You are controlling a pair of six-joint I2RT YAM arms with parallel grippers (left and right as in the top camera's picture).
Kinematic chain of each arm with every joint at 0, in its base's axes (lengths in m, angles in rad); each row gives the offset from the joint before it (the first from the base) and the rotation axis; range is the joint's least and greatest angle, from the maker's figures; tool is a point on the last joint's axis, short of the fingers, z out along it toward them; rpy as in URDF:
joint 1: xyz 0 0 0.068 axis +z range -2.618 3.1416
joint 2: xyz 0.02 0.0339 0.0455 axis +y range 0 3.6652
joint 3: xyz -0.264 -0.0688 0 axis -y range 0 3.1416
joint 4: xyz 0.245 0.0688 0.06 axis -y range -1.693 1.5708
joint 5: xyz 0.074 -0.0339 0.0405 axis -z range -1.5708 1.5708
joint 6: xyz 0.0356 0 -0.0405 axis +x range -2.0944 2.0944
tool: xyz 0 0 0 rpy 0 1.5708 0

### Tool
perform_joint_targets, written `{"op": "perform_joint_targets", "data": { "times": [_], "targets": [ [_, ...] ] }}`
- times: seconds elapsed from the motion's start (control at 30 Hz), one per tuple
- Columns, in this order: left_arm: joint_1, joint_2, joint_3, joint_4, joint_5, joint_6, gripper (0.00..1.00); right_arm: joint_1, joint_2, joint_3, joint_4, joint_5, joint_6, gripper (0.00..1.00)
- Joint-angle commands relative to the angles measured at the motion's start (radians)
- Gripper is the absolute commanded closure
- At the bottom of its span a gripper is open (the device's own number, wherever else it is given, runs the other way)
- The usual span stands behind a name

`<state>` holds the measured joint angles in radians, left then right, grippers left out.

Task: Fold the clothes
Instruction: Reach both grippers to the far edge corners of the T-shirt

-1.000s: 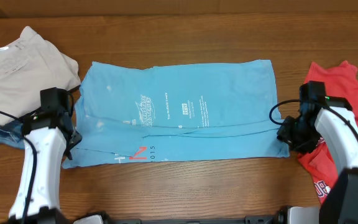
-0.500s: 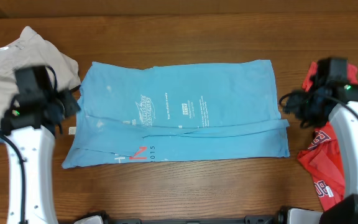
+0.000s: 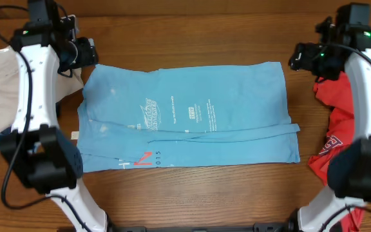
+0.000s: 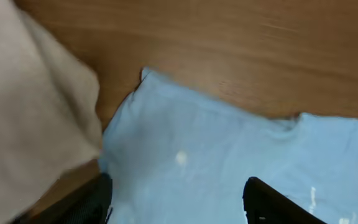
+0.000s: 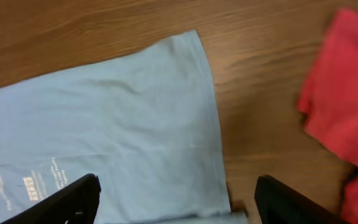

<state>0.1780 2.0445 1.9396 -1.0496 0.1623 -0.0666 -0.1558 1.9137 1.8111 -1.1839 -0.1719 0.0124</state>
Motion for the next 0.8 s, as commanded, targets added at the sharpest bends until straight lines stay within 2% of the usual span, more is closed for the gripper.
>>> {"op": "perform_joint_targets", "data": {
  "times": [0.0, 0.23, 0.33, 0.67, 0.77],
  "targets": [
    [-0.002, 0.164, 0.114, 0.038, 0.053, 0.024, 0.28, 0.029, 0.175, 0.067, 0.114, -0.069, -0.073, 0.16],
    [-0.002, 0.265, 0.114, 0.12, 0.124, 0.007, 0.26, 0.065, 0.375, 0.067, 0.314, -0.053, -0.058, 0.17],
    [-0.003, 0.284, 0.114, 0.13, 0.135, 0.008, 0.26, 0.066, 0.419, 0.067, 0.376, -0.023, -0.004, 0.18],
    [-0.004, 0.29, 0.111, 0.156, 0.134, 0.007, 0.25, 0.063, 0.426, 0.067, 0.476, 0.048, 0.075, 0.18],
    [-0.004, 0.29, 0.111, 0.156, 0.134, 0.007, 0.25, 0.062, 0.426, 0.067, 0.472, 0.067, 0.099, 0.22]
  ]
}}
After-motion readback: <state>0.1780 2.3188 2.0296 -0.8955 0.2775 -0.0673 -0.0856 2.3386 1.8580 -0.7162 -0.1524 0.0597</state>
